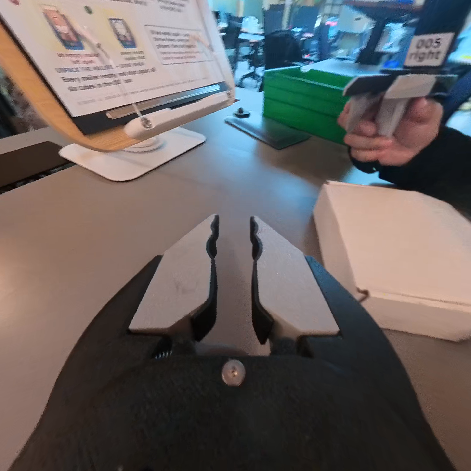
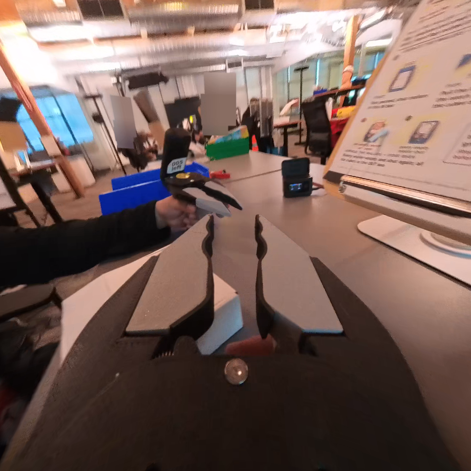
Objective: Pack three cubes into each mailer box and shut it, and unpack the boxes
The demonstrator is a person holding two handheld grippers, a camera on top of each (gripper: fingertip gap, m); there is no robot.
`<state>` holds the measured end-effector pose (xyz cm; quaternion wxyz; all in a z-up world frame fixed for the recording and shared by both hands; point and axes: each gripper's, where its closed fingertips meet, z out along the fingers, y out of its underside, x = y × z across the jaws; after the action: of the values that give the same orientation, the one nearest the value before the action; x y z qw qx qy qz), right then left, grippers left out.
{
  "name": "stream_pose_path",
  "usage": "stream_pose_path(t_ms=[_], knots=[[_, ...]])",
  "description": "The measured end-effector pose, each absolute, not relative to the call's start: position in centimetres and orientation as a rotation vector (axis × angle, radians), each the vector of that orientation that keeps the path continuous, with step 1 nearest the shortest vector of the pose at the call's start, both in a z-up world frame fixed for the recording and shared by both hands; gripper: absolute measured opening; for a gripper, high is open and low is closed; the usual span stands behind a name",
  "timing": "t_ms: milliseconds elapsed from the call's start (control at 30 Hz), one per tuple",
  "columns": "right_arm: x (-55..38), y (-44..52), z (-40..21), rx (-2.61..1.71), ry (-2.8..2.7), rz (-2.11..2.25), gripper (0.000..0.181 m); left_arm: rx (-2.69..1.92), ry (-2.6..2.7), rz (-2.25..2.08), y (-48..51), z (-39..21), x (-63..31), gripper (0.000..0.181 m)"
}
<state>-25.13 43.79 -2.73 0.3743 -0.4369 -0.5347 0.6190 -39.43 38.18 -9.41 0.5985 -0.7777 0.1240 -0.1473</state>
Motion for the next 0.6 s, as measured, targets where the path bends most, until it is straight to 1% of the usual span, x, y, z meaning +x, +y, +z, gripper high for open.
stream_pose_path(t_ms=[33,67,100,133,233,333,400,433,533,600], knots=[[-25.3,44.6,-3.3,-1.115,-1.320,1.598,0.025,-1.806,0.266,-0.315,38.5,-9.4,-39.8,0.022],[-25.6,45.5,-3.9,-1.110,-1.291,1.564,0.015,-1.799,0.229,-0.294,38.9,-9.3,-40.4,0.019],[-25.9,46.2,-4.4,-1.116,-1.302,1.484,0.016,-1.784,0.185,-0.272,39.2,-9.0,-41.1,0.017],[-26.2,46.9,-5.2,-1.130,-1.325,1.379,0.023,-1.763,0.137,-0.244,39.5,-8.7,-41.8,0.012],[-26.6,49.5,-7.3,-1.231,-1.296,1.113,0.024,-1.711,0.064,-0.160,39.7,-7.9,-43.3,0.000],[-26.6,48.9,-7.9,-1.241,-1.389,1.109,0.017,-1.749,0.179,-0.092,39.2,-8.0,-42.4,0.000],[-26.2,48.2,-8.2,-1.229,-1.470,1.118,0.019,-1.768,0.253,-0.056,38.5,-7.7,-41.9,0.000],[-25.8,47.7,-8.5,-1.212,-1.526,1.126,0.016,-1.775,0.306,-0.072,37.8,-7.6,-41.2,0.000],[-24.1,46.5,-9.6,-1.160,-1.680,1.127,0.015,-1.799,0.604,-0.138,34.8,-8.3,-37.6,0.000],[-22.8,45.6,-10.1,-1.121,-1.767,1.138,0.006,-1.762,0.777,-0.260,32.5,-8.9,-34.7,0.000]])
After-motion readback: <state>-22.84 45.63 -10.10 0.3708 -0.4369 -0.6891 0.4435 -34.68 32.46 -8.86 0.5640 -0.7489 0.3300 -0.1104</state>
